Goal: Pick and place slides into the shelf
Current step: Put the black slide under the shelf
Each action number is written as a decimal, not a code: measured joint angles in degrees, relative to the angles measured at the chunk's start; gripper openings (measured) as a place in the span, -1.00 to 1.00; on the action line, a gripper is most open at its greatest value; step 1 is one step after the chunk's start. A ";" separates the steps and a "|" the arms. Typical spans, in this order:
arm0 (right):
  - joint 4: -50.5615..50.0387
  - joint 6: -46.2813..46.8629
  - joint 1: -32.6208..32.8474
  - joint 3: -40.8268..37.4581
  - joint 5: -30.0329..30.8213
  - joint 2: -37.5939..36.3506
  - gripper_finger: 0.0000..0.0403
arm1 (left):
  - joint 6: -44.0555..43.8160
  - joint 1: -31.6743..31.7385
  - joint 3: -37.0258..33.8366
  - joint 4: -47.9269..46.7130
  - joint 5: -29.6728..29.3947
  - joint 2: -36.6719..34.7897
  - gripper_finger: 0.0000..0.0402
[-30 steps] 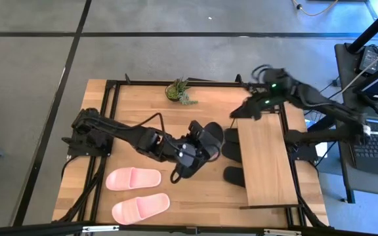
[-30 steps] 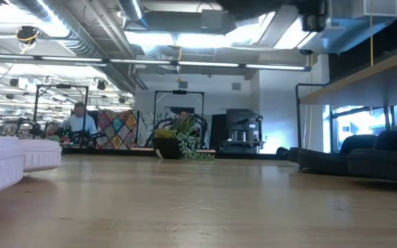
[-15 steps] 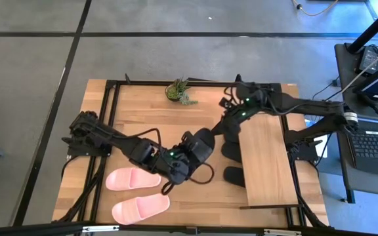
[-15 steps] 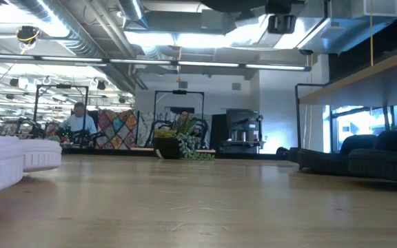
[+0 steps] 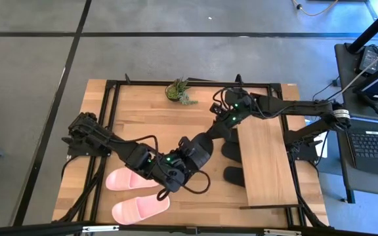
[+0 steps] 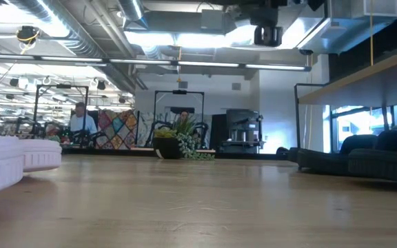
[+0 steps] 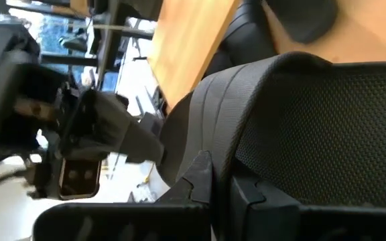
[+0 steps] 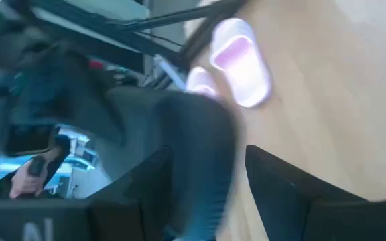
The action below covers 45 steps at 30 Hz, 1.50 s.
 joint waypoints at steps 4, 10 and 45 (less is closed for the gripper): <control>2.39 -0.37 1.06 -0.02 0.17 0.00 -0.07 | 0.02 -0.11 0.00 -0.16 -0.35 0.00 -0.99; 2.73 0.02 1.14 -0.02 0.36 -0.02 -0.07 | -0.12 -0.05 0.00 -0.14 -0.81 -0.02 -0.99; 4.57 4.07 1.65 -0.02 7.00 -0.07 -0.07 | -1.54 0.01 0.00 -0.11 -1.61 -0.02 -0.98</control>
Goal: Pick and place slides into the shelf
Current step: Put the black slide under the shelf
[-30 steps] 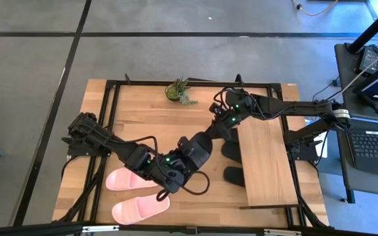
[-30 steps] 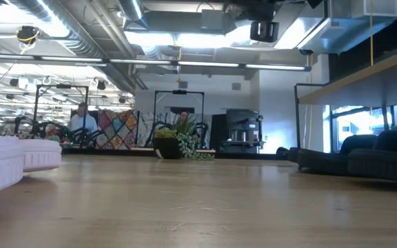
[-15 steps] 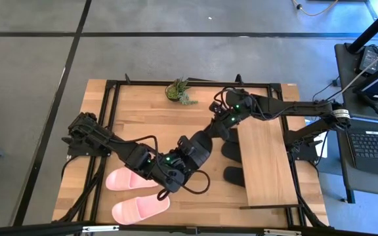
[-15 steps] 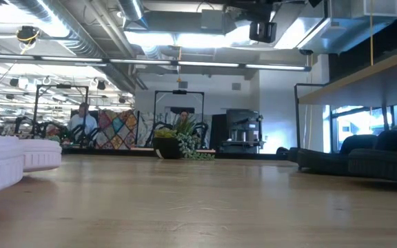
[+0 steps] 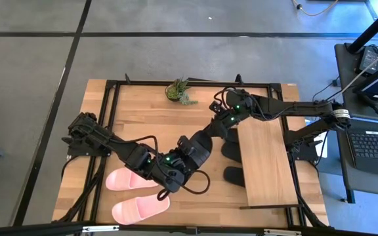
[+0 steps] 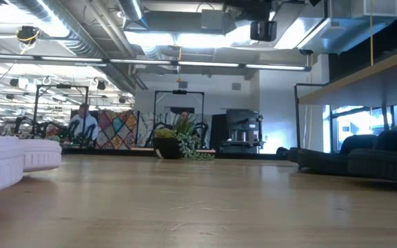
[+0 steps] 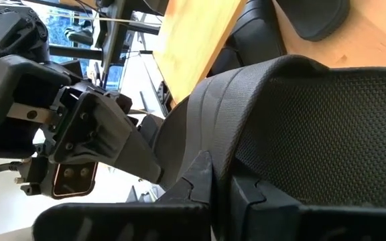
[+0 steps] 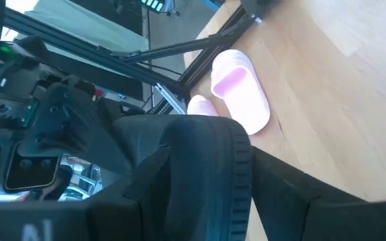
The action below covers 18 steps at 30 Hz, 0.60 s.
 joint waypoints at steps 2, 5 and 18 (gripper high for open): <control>-0.27 0.10 0.06 0.00 0.09 -0.02 -0.07 | 0.05 0.00 0.00 0.00 -0.48 0.00 -0.98; -0.26 0.26 0.40 0.02 0.43 -0.04 -0.10 | 0.24 -0.02 0.00 0.01 -1.13 0.00 -0.99; -2.57 -0.13 0.95 0.02 -0.29 -0.04 -0.66 | 0.55 -0.13 0.00 0.14 -1.75 0.00 -0.97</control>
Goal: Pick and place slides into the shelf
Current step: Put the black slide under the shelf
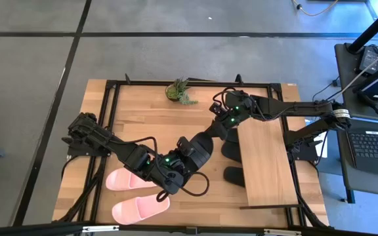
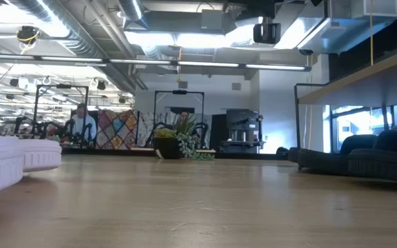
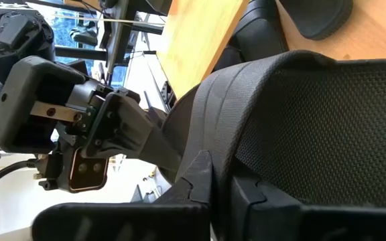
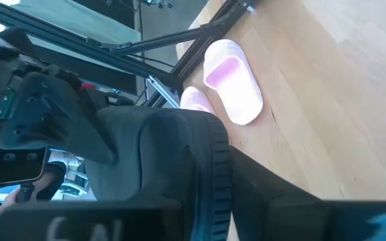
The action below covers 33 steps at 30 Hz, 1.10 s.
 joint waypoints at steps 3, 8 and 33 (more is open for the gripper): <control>-0.03 -1.49 0.00 0.00 -0.16 0.00 -0.75 | 0.00 0.00 0.00 -0.02 -0.04 0.00 -0.95; -0.01 -2.71 0.00 0.00 -0.38 0.00 -0.76 | 0.00 -0.09 0.00 -0.04 -0.28 0.00 -0.89; 0.16 -4.96 0.08 0.00 -0.82 0.00 -0.77 | -2.40 -0.02 0.00 0.00 -1.04 0.00 -0.32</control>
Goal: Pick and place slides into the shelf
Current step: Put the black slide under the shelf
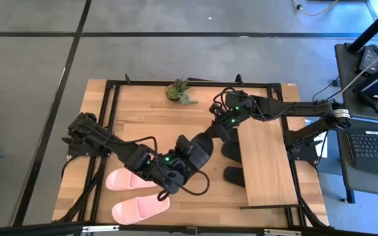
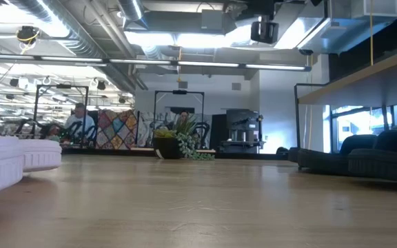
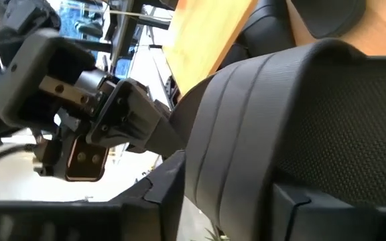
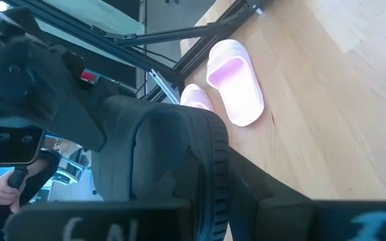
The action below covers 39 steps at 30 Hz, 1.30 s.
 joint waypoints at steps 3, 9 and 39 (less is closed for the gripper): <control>0.04 -0.92 0.01 0.02 0.01 0.00 -0.77 | -4.57 0.02 0.00 0.02 -1.01 0.00 -0.20; 0.22 -2.97 -0.25 0.09 1.12 0.00 -0.77 | -17.61 0.04 0.00 -0.87 -2.29 -1.28 -0.11; -5.03 -18.07 -0.84 0.24 3.59 -8.76 -0.78 | -105.23 -6.57 0.02 -16.84 13.80 -8.16 -0.11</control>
